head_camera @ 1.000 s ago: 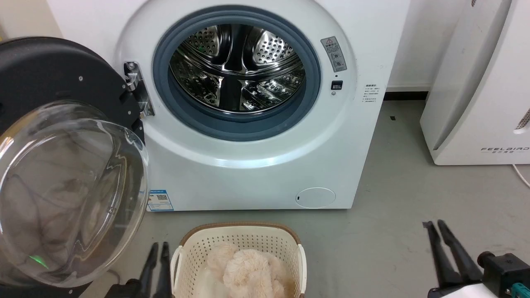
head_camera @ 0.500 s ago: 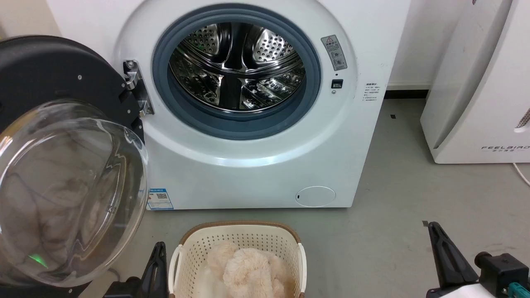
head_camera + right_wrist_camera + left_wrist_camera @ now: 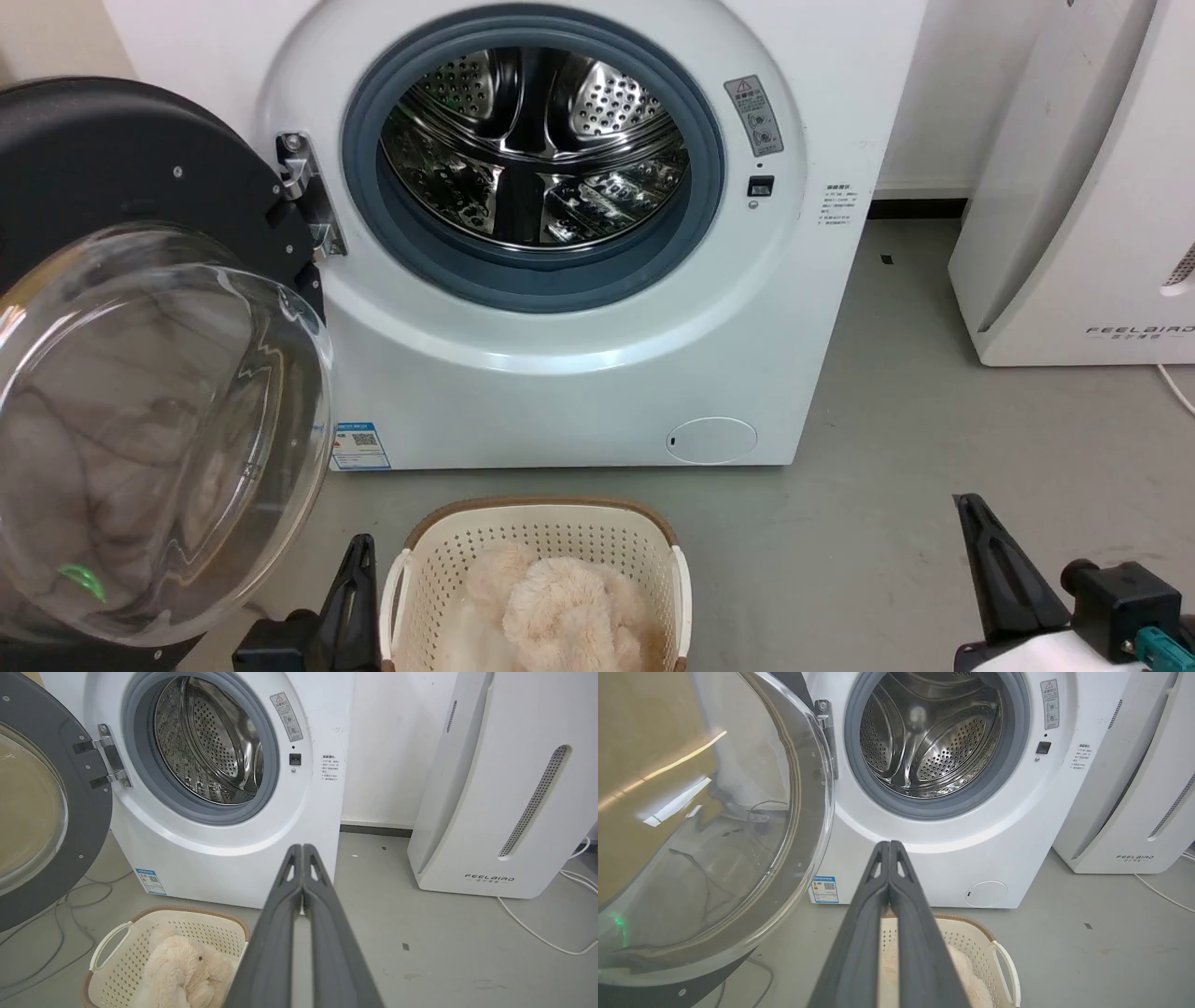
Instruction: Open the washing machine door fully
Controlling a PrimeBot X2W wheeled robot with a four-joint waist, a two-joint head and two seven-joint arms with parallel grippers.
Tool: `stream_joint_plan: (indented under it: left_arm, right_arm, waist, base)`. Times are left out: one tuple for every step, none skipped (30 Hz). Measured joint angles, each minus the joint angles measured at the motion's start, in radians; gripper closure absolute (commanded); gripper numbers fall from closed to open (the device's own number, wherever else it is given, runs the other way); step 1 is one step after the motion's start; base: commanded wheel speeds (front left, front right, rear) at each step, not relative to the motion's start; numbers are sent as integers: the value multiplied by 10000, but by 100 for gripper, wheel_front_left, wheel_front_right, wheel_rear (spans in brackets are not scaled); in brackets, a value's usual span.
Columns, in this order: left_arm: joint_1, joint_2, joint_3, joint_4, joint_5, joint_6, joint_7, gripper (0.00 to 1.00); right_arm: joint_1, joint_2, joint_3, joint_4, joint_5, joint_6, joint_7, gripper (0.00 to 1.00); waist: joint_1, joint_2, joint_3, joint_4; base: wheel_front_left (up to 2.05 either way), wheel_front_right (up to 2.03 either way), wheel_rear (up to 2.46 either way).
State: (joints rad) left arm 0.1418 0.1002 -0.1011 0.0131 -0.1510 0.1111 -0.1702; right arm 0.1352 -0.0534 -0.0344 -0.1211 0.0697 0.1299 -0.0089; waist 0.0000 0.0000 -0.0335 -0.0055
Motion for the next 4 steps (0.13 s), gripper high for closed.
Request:
stream_joint_plan:
  left_arm:
    - [-11,-6,8,0,4,-2,25,100]
    - [-22,-12,23,0,15,-6,27,100]
    - [-32,-21,36,-2,17,-15,35,100]
    - [-38,-33,56,-2,36,-17,61,100]
  right_arm:
    - [-15,0,2,13,0,0,0,100]
    - [-16,0,4,25,0,0,0,100]
    - [-16,0,8,46,-2,0,2,100]
    - [-16,0,12,59,-2,0,12,100]
  waist:
    - [0,0,4,1]
    - [0,0,7,1]
    - [0,0,10,2]
    - [0,0,14,2]
  base:
    - [0,0,0]
    - [0,0,0]
    - [0,0,0]
    - [0,0,0]
